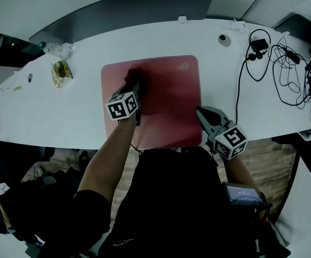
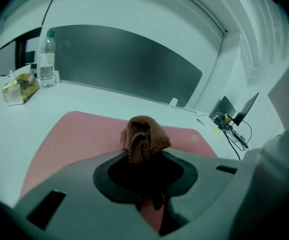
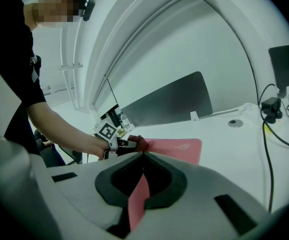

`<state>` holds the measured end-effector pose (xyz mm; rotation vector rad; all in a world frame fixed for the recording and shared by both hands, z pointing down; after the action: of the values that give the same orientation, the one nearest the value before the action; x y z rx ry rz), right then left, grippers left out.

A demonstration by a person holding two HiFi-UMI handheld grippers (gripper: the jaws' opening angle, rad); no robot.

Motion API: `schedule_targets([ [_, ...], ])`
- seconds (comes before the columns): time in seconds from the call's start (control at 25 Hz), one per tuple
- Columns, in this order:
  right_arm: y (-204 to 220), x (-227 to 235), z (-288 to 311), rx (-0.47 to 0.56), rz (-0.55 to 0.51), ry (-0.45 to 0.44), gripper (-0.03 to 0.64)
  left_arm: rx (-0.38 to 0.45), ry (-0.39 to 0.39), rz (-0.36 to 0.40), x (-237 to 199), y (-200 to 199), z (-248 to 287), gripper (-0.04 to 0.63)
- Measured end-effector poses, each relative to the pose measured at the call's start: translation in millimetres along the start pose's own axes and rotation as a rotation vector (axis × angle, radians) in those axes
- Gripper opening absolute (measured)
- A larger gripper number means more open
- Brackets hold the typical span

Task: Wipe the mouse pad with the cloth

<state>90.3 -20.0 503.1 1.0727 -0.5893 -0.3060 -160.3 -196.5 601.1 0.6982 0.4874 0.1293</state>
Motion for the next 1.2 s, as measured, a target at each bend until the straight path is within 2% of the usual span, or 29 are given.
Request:
schedule_targets([
  [0.28, -3, -16, 15, -0.012, -0.015, -0.009, 0.025, 0.022, -0.046, -0.022, -45, -9, -16, 0.089],
  [0.84, -6, -44, 38, -0.025, -0.026, 0.012, 0.025, 0.055, -0.129, 0.003, -127, -37, -47, 0.091],
  [1.2, -9, -58, 45, -0.019, -0.043, 0.023, 0.025, 0.076, -0.168, 0.009, -156, -41, -62, 0.091],
])
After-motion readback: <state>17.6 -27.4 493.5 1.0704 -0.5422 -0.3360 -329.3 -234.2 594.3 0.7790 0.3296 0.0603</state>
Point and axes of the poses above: the fingertips, and each gripper's own axes: z forward along the fingers, x to its right, y out of its underside, the point moved 5 cm from there along -z, backward along the fingers, and after that the axes turned 6 degrees about -z, right-handed, at the moved point
